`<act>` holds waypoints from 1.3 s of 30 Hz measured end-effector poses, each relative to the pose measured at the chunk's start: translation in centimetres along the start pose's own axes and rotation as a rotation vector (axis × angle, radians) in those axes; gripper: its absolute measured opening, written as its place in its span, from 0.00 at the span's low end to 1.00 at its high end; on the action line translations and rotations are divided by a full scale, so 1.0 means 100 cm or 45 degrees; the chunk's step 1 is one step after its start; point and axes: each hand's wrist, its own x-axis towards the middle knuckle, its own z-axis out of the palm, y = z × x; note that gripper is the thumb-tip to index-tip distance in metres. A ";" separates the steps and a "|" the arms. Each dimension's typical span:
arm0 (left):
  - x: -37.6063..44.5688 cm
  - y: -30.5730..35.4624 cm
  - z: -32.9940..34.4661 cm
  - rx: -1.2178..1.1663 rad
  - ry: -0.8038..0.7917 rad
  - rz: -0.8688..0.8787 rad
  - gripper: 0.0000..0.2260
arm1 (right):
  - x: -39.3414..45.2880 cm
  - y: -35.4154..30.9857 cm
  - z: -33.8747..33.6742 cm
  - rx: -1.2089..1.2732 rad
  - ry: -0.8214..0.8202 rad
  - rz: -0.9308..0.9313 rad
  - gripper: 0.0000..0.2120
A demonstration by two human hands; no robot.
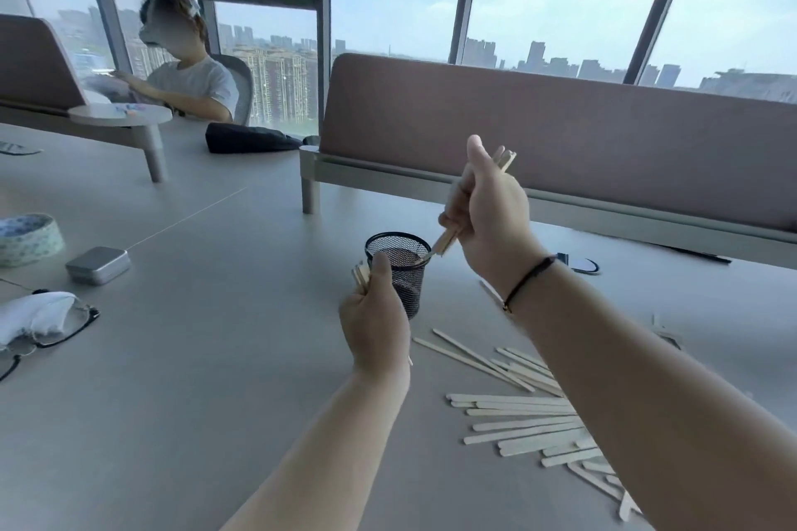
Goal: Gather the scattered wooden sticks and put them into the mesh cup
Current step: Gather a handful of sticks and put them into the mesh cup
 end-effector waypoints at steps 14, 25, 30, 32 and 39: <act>0.007 0.007 -0.006 0.193 0.016 0.317 0.28 | 0.043 0.045 0.022 -0.817 -0.036 -0.367 0.09; -0.005 0.008 -0.005 0.615 -0.067 0.668 0.13 | -0.029 0.027 0.011 -1.829 -0.736 -0.542 0.24; -0.002 0.005 -0.008 0.805 -0.233 0.618 0.14 | -0.027 0.027 0.008 -1.686 -0.769 -0.516 0.16; -0.007 0.009 -0.008 0.710 -0.263 0.555 0.14 | -0.024 0.028 0.007 -1.623 -0.722 -0.512 0.17; -0.005 0.014 -0.007 0.516 -0.193 0.448 0.10 | 0.006 0.003 0.008 -1.296 -0.277 -0.665 0.18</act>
